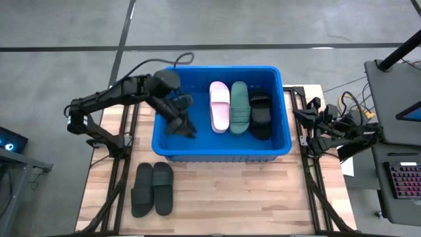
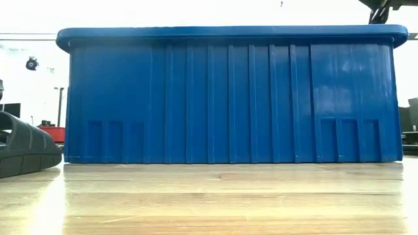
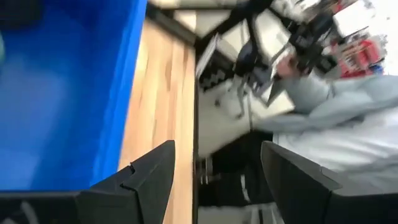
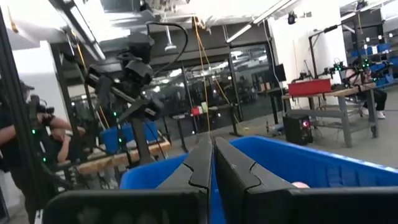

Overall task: Pick and place slides into bin
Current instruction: Put the black slide into the bin

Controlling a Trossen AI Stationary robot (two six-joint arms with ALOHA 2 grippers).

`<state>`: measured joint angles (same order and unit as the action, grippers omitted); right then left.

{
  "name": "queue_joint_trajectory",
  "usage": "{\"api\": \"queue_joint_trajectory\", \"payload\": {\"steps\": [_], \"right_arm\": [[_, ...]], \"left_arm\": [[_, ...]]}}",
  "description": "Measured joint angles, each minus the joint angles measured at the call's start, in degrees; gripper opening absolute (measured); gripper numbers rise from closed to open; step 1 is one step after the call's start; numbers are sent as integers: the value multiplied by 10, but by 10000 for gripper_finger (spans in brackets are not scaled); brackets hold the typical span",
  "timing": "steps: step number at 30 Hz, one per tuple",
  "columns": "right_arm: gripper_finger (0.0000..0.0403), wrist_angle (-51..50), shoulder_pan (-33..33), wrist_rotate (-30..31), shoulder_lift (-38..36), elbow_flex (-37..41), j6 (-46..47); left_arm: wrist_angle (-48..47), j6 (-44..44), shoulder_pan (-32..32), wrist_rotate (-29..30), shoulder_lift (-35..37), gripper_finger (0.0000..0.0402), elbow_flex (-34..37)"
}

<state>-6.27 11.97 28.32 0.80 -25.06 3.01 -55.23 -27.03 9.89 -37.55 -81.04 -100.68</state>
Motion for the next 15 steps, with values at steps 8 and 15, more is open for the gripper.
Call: {"api": "queue_joint_trajectory", "payload": {"steps": [8, 15], "right_arm": [[8, -8, 0, 0, 0, 0, -1], [8, -8, 0, 0, 0, 0, -1]], "left_arm": [[-83, -74, -58, 2, 15, 224, 0], [-119, -136, -134, 16, 17, 224, 0]]}}
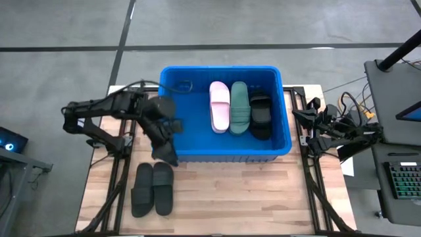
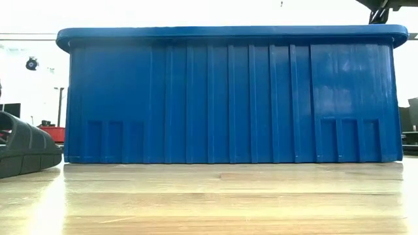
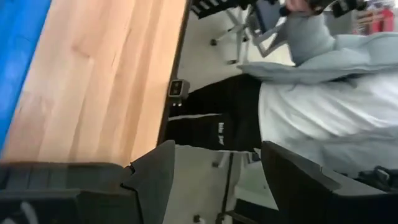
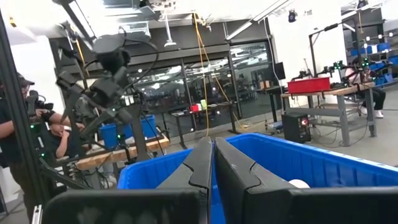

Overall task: Pick and place slides into bin
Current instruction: Put the black slide into the bin

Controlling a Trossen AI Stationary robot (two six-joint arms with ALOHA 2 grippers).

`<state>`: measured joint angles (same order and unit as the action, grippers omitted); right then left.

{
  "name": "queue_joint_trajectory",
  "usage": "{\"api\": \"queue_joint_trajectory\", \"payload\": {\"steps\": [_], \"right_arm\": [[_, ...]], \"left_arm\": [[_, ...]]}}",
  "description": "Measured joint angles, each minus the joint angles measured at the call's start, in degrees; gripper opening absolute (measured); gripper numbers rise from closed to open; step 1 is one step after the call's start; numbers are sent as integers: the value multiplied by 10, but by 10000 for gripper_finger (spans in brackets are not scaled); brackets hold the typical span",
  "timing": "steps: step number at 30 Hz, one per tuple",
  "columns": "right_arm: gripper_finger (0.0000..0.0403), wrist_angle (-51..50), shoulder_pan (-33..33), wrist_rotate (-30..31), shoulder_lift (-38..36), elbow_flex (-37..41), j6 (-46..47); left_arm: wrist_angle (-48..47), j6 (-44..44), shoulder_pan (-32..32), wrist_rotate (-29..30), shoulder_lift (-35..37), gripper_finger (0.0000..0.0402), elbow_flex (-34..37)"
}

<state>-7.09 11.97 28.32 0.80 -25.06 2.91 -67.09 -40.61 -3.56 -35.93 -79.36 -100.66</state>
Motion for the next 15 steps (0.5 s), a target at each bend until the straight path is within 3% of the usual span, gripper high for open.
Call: {"api": "queue_joint_trajectory", "payload": {"steps": [11, 15], "right_arm": [[8, 0, 0, 0, 0, 0, -13], [8, -6, 0, -2, 0, 0, 0]], "left_arm": [[-1, -14, -119, 184, -44, 224, 0], [-54, -39, -177, 238, -63, 224, 0]]}}
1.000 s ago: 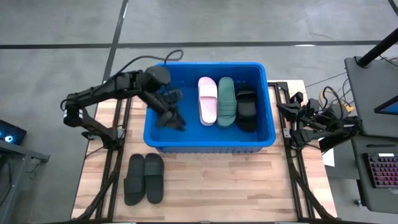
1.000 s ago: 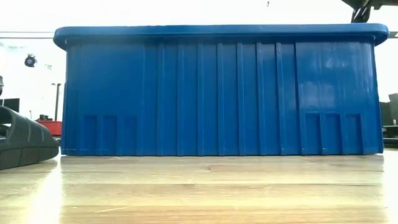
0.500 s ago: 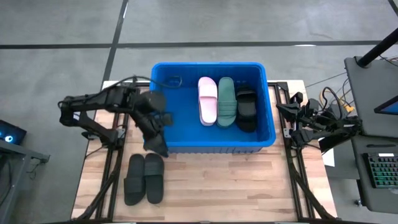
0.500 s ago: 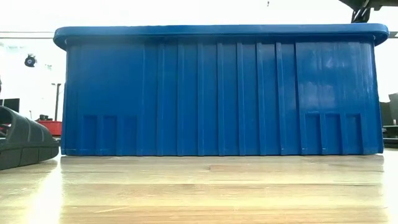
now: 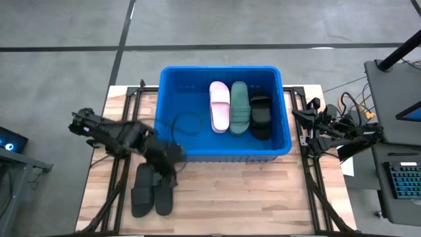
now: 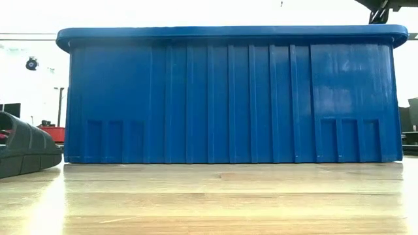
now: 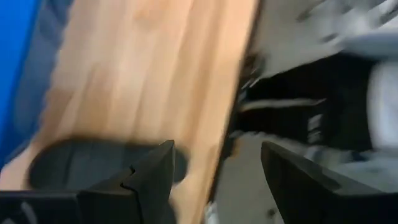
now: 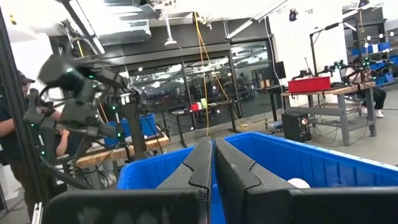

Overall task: Pick and place slides into bin
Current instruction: Put the black slide into the bin

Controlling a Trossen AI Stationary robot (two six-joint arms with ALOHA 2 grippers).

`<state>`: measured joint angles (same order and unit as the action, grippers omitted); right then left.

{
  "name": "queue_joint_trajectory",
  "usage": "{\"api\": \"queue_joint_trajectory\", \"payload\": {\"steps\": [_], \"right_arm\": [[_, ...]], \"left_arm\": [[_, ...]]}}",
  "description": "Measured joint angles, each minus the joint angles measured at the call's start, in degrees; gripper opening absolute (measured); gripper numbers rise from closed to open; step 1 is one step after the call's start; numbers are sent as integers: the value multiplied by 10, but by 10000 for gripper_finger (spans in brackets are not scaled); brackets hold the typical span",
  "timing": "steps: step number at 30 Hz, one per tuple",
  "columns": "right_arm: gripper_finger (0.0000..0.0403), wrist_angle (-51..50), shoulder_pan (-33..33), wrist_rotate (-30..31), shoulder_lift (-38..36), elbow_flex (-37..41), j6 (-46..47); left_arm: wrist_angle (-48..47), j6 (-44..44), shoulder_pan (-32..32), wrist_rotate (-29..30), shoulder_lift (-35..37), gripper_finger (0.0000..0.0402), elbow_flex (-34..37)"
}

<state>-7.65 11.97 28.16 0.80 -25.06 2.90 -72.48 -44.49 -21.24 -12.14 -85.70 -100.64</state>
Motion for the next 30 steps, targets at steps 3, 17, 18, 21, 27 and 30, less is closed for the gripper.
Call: {"api": "queue_joint_trajectory", "payload": {"steps": [3, 17, 18, 21, 27, 30], "right_arm": [[8, -13, 0, 0, 0, 0, 3], [8, -24, 0, -1, 0, 0, 16], [8, -25, 0, -1, 0, 0, 16], [8, -25, 0, -1, 0, 0, 16], [8, -25, 0, -1, 0, 0, 16], [8, -26, 0, -1, 0, 0, 16]], "left_arm": [[-71, -29, -40, 40, -21, 224, 1], [-170, -64, -192, 270, -168, 224, 54], [-169, -69, -202, 270, -173, 224, 62], [-164, -118, -229, 276, -178, 224, 87], [-104, -225, -271, 322, -170, 224, 138], [-59, -227, -286, 324, -167, 224, 160]]}}
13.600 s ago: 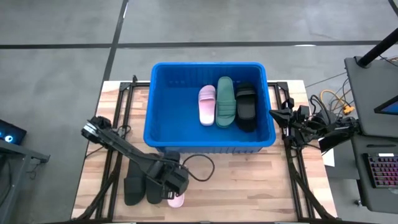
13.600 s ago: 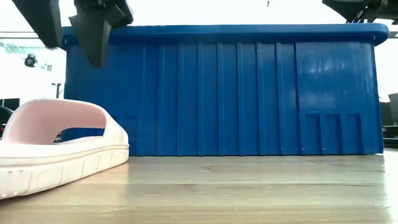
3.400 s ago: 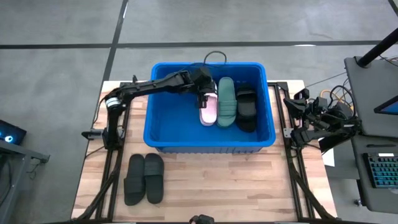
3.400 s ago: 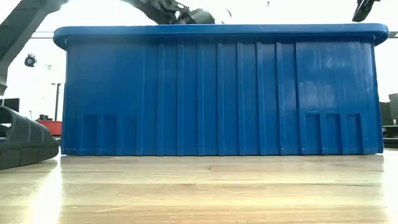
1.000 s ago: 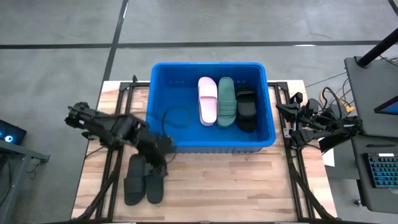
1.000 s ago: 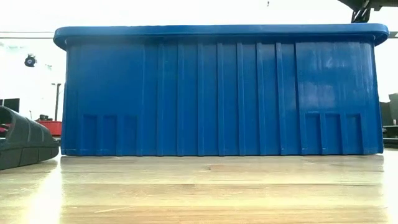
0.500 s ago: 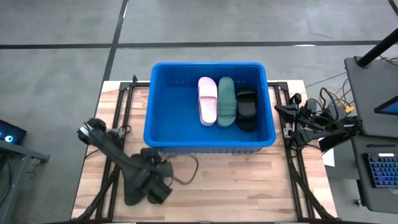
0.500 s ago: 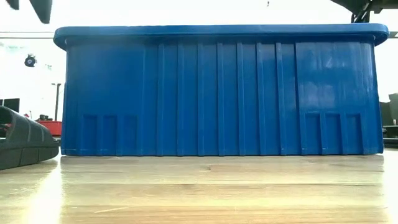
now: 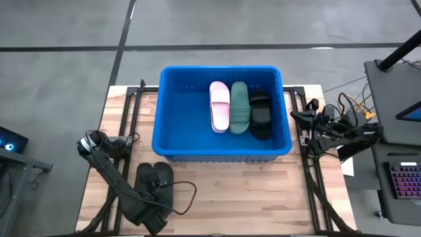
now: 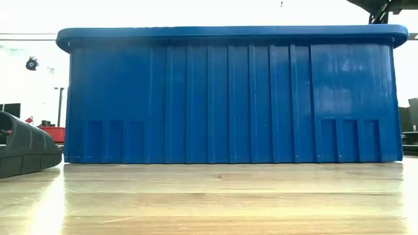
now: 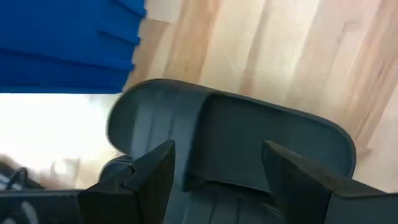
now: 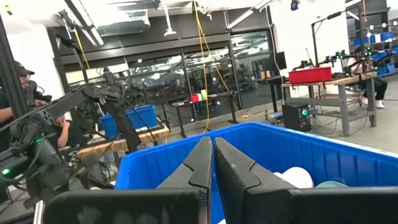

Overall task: Pick and place slides into bin
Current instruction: Put the black slide into the bin

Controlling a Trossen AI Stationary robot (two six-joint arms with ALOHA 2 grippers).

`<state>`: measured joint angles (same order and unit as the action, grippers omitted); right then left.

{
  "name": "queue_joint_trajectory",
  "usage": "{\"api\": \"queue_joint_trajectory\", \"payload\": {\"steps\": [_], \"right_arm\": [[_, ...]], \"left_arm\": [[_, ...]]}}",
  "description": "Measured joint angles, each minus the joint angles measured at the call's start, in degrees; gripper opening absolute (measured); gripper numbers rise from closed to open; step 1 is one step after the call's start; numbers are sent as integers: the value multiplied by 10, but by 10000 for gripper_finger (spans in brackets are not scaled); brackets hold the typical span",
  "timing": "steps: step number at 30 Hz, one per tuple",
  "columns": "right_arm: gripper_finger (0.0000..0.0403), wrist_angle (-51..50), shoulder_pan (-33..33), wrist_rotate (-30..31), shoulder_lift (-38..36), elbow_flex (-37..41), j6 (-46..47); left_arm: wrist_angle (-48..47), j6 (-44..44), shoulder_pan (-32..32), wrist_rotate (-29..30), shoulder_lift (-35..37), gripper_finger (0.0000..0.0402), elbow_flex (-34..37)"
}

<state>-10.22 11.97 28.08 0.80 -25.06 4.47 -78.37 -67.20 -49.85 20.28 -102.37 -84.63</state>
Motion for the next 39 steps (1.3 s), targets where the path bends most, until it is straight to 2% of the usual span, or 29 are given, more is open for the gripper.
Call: {"api": "queue_joint_trajectory", "payload": {"steps": [6, 14, 21, 36, 39], "right_arm": [[8, -3, 0, 0, 0, 0, 0], [8, -3, 0, -1, 0, 0, 0], [8, -3, 0, -1, 0, 0, 0], [8, -2, 0, -1, 0, 0, 0], [8, -2, 0, -1, 0, 0, 0]], "left_arm": [[-1, -49, -9, 15, -11, 224, 53], [4, -30, -9, 8, -15, 224, 111], [77, -30, -8, 8, -16, 224, 158], [81, -36, -1, 16, -7, 224, 166], [79, -61, 5, 17, -7, 224, 172]]}}
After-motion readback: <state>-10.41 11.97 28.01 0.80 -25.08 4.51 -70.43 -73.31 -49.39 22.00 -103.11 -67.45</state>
